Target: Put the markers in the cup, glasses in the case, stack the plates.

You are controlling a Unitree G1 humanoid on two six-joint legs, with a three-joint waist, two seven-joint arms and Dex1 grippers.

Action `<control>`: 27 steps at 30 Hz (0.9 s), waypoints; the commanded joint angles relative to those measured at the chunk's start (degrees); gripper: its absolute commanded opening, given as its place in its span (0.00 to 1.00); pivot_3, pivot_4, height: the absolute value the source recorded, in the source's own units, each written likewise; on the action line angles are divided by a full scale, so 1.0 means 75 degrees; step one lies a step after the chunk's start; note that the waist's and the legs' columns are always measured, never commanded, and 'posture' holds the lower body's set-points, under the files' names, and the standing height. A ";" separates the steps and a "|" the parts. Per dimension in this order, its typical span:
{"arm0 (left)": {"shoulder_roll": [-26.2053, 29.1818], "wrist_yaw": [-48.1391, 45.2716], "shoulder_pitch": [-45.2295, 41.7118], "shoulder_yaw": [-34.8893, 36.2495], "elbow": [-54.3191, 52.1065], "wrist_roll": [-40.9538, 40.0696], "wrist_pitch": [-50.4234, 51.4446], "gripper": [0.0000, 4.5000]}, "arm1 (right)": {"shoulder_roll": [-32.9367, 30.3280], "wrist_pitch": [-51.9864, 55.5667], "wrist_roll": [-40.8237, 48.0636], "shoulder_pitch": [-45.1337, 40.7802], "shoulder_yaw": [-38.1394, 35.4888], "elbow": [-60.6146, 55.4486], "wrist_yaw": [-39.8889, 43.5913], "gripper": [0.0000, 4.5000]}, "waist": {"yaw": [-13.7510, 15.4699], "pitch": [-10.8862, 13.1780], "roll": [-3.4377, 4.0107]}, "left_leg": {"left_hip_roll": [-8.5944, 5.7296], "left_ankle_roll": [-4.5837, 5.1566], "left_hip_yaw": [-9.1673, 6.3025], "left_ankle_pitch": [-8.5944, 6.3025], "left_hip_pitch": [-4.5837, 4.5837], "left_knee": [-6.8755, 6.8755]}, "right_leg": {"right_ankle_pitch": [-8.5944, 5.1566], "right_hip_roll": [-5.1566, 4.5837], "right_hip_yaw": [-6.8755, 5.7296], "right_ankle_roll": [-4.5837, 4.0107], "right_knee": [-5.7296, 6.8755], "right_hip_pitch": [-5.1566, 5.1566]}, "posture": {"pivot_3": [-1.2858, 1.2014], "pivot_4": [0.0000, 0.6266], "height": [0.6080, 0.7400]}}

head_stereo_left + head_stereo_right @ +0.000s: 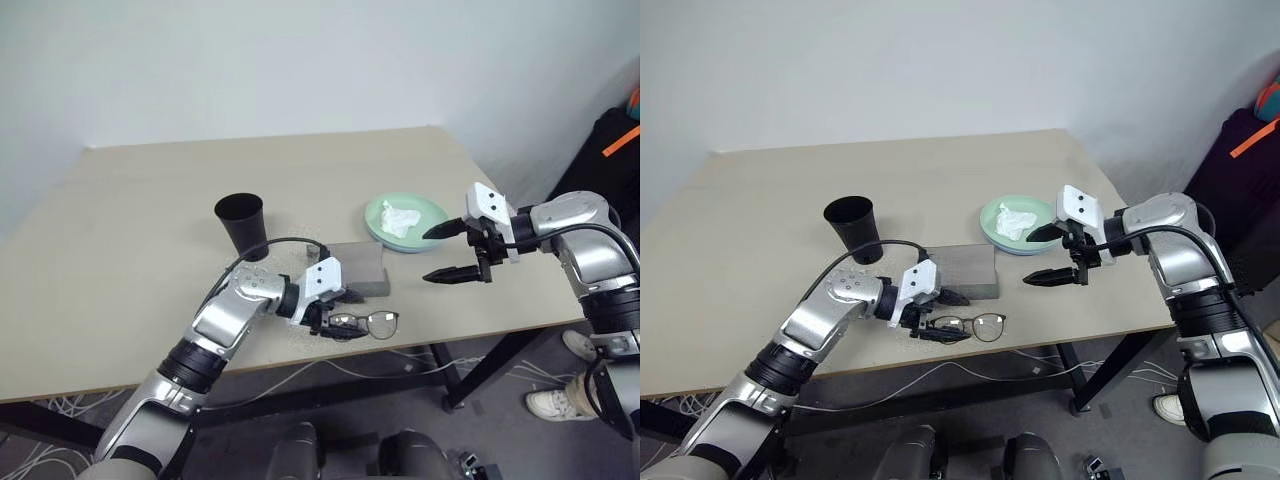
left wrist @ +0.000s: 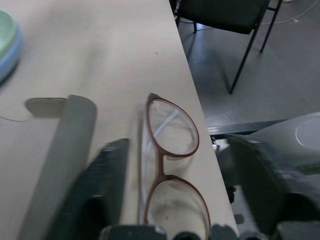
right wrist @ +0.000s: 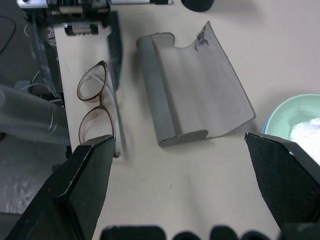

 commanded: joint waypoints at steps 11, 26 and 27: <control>-0.0230 -0.0173 -0.0514 -0.0112 0.0501 0.0434 -0.0362 0.49 | -0.0023 0.0067 0.0084 -0.0110 -0.0150 -0.0193 -0.0253 1.00 | 0.0001 0.0000 0.0000 | 0.0000 0.0001 -0.0001 -0.0001 -0.0001 0.0011 | 0.0001 0.0000 -0.0001 0.0001 0.0001 0.0002 | 0.52 0.00 0.67; -0.0524 -0.0270 -0.0698 -0.0196 0.1213 0.0846 -0.0641 0.49 | 0.0028 0.0058 0.0046 -0.0095 -0.0135 -0.0169 -0.0533 1.00 | -0.0002 0.0000 0.0000 | 0.0001 0.0003 -0.0002 -0.0002 -0.0005 0.0022 | 0.0003 -0.0002 -0.0001 0.0003 0.0003 0.0002 | 0.52 0.00 0.67; -0.0528 -0.0272 -0.0694 -0.0192 0.1220 0.0850 -0.0647 0.49 | 0.0033 0.0060 0.0044 -0.0099 -0.0133 -0.0167 -0.0547 1.00 | -0.0002 0.0000 0.0000 | 0.0001 0.0003 -0.0002 -0.0002 -0.0005 0.0021 | 0.0003 -0.0001 -0.0001 0.0003 0.0003 0.0001 | 0.52 0.00 0.67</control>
